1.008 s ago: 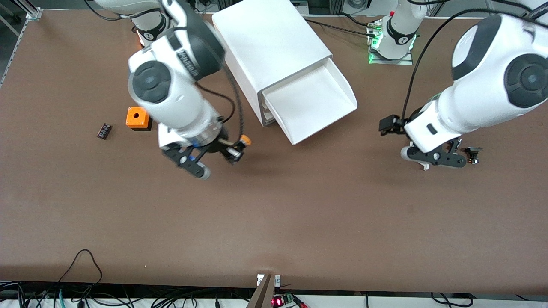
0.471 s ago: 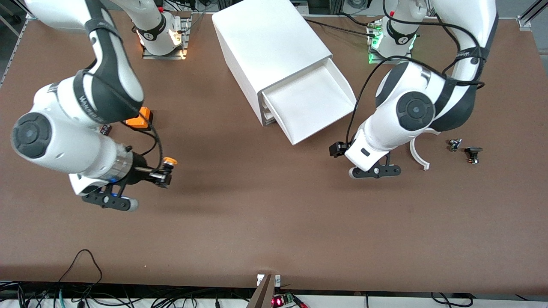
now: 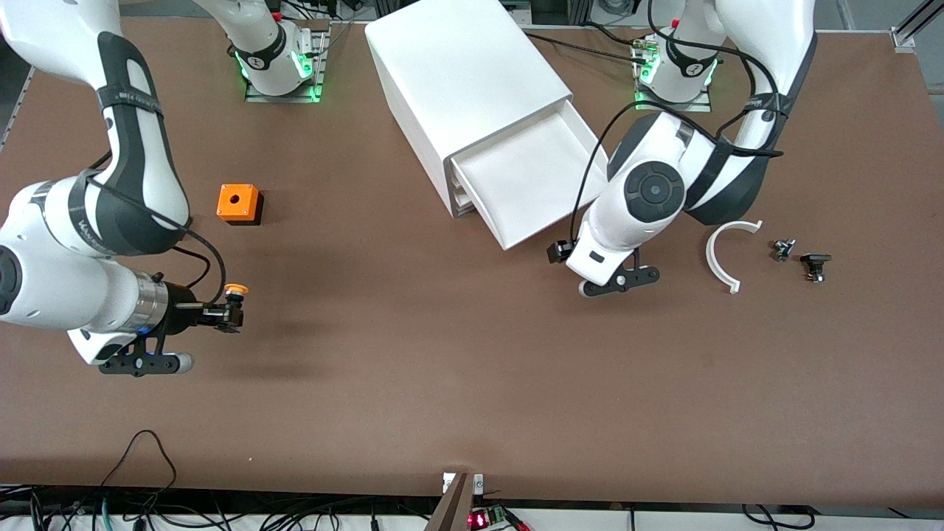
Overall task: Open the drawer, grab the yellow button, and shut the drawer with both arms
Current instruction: 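Lift the yellow button out of the drawer with the right gripper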
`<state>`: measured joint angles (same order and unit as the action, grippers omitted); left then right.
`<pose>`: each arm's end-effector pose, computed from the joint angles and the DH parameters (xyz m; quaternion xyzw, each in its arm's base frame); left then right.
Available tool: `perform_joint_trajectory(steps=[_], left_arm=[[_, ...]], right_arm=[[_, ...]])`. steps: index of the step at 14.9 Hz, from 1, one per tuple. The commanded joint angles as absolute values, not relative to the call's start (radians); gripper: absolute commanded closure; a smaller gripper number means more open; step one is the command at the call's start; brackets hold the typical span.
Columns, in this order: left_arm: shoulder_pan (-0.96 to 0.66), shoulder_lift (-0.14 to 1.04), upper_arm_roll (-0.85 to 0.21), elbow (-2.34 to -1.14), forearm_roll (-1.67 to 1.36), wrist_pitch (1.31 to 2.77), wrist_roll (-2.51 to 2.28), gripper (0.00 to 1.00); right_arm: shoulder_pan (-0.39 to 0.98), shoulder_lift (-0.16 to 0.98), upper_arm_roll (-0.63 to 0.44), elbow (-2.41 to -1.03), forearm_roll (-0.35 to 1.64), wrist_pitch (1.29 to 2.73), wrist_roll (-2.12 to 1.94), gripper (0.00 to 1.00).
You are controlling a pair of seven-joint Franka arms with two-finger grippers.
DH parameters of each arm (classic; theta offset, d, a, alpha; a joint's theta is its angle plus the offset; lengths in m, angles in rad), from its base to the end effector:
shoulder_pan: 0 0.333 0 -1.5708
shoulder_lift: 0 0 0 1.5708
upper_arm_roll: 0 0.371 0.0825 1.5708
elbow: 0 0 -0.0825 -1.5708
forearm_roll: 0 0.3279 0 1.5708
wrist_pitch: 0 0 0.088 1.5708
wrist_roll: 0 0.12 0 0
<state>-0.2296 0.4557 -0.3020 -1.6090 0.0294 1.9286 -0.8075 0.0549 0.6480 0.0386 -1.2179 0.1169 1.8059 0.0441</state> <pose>0.5632 -0.2926 0.4266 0.9868 0.1418 -0.0781 0.0057 0.7049 0.0693 0.4386 -0.9972 -0.0058 0.0343 0.0659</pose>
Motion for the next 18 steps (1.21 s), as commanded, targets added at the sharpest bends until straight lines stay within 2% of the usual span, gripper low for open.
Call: perform_joint_trajectory(steps=[1,4,9,12,16,17,18], left_arm=[[-0.25,0.405,-0.305,-1.666,0.06,1.928,-0.893,0.04],[-0.249,0.382,-0.334,-1.715,0.057,1.928,-0.955,0.04],[-0.247,0.368,-0.472,-1.764,0.057,1.925,-1.14,0.05],[-0.244,0.345,-0.521,-1.764,0.057,1.872,-1.147,0.05],[-0.25,0.342,-0.566,-1.77,0.057,1.839,-1.147,0.05],[-0.252,0.344,-0.572,-1.779,0.057,1.844,-1.149,0.05],[-0.252,0.345,-0.574,-1.781,0.057,1.844,-1.149,0.05]], right_arm=[[0.051,0.611,0.023,-1.331,0.103,1.885,-0.012,1.0],[0.051,0.588,0.008,-1.448,0.068,1.995,-0.035,1.0],[0.048,0.561,-0.008,-1.704,0.067,2.297,-0.075,1.0],[0.048,0.571,-0.008,-1.787,0.067,2.41,-0.077,1.0],[0.048,0.598,-0.006,-1.827,0.074,2.486,-0.075,1.0],[0.048,0.607,-0.008,-1.827,0.075,2.487,-0.071,0.95],[0.048,0.61,-0.008,-1.825,0.075,2.487,-0.064,0.75]])
